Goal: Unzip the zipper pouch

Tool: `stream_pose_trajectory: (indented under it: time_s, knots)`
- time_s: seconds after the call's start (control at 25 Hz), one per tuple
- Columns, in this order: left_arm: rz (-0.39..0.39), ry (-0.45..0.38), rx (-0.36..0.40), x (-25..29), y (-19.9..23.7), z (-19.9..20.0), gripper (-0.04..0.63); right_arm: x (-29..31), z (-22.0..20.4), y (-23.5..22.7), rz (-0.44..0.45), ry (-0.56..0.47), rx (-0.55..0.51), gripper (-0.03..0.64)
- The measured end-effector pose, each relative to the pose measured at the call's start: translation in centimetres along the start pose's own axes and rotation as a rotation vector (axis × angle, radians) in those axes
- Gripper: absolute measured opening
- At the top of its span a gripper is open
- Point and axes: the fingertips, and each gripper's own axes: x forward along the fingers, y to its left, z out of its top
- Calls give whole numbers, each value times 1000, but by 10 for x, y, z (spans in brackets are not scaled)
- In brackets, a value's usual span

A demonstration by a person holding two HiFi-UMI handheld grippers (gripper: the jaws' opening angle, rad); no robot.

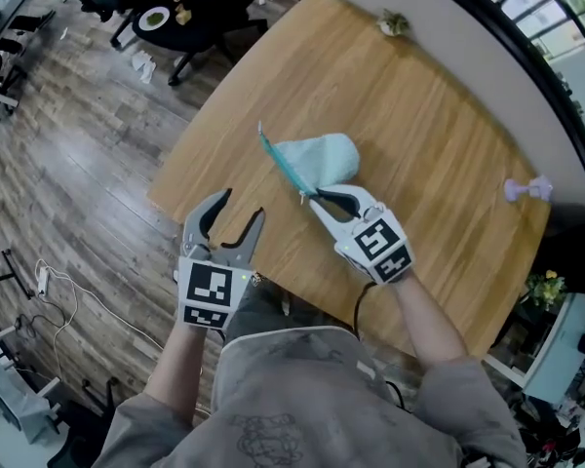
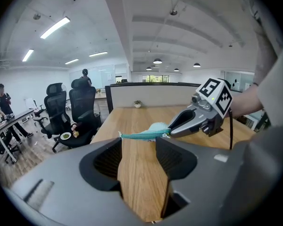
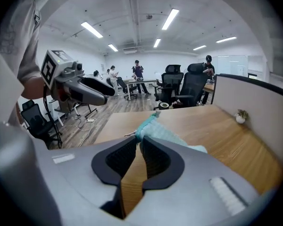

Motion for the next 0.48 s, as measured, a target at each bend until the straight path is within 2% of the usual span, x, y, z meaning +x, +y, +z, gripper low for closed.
stream_pose_trajectory:
  time_s: [0.24, 0.48]
  knots:
    - [12, -40, 20, -41, 4, 34, 225, -48, 55, 22, -17, -97, 52, 57]
    - [21, -92, 53, -80, 1, 67, 225, -89, 99, 44, -43, -168, 50, 57]
